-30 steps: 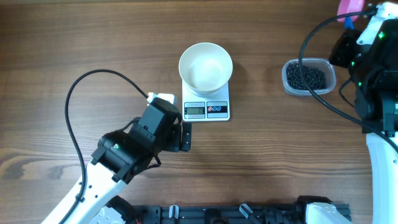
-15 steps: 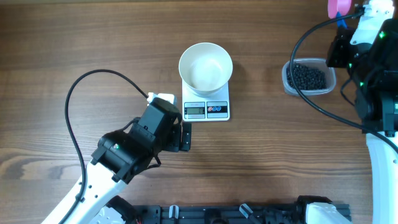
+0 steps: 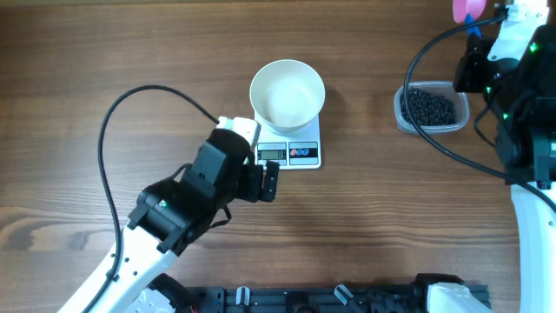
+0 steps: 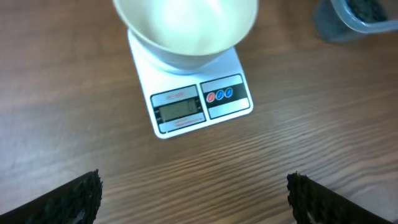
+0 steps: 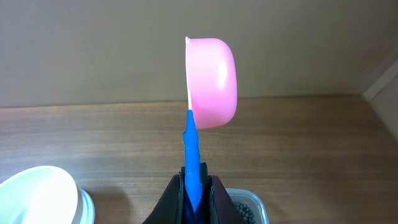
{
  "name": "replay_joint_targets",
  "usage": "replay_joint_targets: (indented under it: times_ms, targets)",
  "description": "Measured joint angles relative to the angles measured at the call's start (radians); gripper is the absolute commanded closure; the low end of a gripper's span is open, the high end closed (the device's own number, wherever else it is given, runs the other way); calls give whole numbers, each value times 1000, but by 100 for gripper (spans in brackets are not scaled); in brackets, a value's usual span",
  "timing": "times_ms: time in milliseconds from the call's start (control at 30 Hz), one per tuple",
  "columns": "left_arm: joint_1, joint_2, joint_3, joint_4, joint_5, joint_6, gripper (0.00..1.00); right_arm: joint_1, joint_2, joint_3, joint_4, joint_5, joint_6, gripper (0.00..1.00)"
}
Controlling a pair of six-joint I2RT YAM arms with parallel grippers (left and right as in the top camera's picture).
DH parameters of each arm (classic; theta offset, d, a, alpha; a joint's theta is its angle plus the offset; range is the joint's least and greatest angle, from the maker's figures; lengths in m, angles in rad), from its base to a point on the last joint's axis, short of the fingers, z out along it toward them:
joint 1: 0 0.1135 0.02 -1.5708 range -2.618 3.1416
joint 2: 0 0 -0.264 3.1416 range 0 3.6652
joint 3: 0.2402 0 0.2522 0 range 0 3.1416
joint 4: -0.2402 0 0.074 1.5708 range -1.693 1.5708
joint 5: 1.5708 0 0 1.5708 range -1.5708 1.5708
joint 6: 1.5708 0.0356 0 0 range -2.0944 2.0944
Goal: Scoop item into bowl and weigh 150g on scale
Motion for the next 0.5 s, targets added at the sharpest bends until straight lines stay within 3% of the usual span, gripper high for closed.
replay_joint_targets:
  times_ms: [267,400,500]
  targets:
    - [275,31,6,-24,135,174,0,0,68,0,0,0,0,96]
    - [272,167,125,-135,177,235,0,0,68,0,11,-3,0,96]
    - [264,248,174,-119,177,257,0,0,68,0,15,-3,1,96]
